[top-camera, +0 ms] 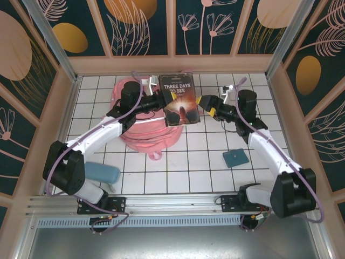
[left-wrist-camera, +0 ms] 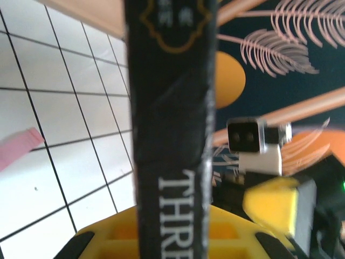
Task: Pack the student bag
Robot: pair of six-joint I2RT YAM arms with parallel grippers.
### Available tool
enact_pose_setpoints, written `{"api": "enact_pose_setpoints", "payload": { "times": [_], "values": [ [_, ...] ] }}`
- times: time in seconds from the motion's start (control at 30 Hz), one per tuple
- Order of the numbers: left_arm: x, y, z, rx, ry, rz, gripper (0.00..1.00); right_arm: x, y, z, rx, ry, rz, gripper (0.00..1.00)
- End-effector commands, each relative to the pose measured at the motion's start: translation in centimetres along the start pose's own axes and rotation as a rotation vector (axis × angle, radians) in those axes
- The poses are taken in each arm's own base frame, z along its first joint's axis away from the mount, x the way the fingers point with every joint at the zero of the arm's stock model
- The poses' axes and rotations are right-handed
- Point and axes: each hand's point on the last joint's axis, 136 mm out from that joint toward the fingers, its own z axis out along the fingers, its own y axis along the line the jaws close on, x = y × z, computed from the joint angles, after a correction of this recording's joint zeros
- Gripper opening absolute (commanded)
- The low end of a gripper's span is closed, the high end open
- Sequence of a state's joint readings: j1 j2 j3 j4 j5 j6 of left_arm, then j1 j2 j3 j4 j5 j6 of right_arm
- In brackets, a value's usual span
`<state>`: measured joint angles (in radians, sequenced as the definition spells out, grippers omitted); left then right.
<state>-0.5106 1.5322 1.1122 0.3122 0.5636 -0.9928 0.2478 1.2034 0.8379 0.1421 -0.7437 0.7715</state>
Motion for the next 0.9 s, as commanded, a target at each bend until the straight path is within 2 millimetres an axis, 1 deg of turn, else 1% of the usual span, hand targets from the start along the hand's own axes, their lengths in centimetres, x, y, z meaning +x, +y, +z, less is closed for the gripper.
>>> {"api": "enact_pose_setpoints", "payload": {
  "times": [0.0, 0.13, 0.2, 0.27, 0.4, 0.53, 0.57, 0.63, 0.73, 0.77, 0.87],
  "values": [
    [-4.0, -3.1, -1.7, 0.064, -0.201, -0.007, 0.06, -0.4, 1.1, 0.0, -0.016, -0.127, 0.066, 0.99],
    [-6.0, -3.0, -2.6, 0.047, -0.325, -0.05, 0.06, 1.1, 2.0, 0.8, -0.114, -0.145, 0.198, 0.99],
    [-6.7, -2.5, -3.2, 0.025, -0.386, -0.09, 0.06, 1.5, 2.8, 1.2, -0.162, -0.153, 0.25, 0.99],
    [-7.3, -2.7, -3.8, 0.046, -0.434, -0.116, 0.06, 1.7, 3.8, 1.7, -0.209, -0.165, 0.289, 0.99],
    [-7.8, -3.0, -4.0, 0.099, -0.471, -0.165, 0.05, 1.7, 5.4, 3.5, -0.275, -0.154, 0.356, 0.99],
    [-7.9, -3.7, -3.8, 0.15, -0.468, -0.177, 0.06, 1.5, 5.0, 4.9, -0.259, -0.183, 0.452, 0.96],
    [-7.9, -3.9, -3.8, 0.163, -0.467, -0.177, 0.07, 1.7, 5.3, 5.2, -0.267, -0.19, 0.462, 0.95],
    [-8.0, -3.8, -3.8, 0.169, -0.467, -0.184, 0.07, 1.3, 5.6, 5.5, -0.288, -0.211, 0.482, 0.89],
    [-8.0, -3.8, -3.6, 0.176, -0.468, -0.194, 0.07, 0.7, 6.7, 6.0, -0.34, -0.244, 0.481, 0.76],
    [-8.0, -3.9, -3.6, 0.183, -0.468, -0.199, 0.07, 0.4, 7.2, 6.4, -0.35, -0.253, 0.461, 0.72],
    [-8.0, -4.0, -3.5, 0.192, -0.467, -0.205, 0.06, 0.3, 7.8, 7.4, -0.343, -0.259, 0.448, 0.63]
  ]
}}
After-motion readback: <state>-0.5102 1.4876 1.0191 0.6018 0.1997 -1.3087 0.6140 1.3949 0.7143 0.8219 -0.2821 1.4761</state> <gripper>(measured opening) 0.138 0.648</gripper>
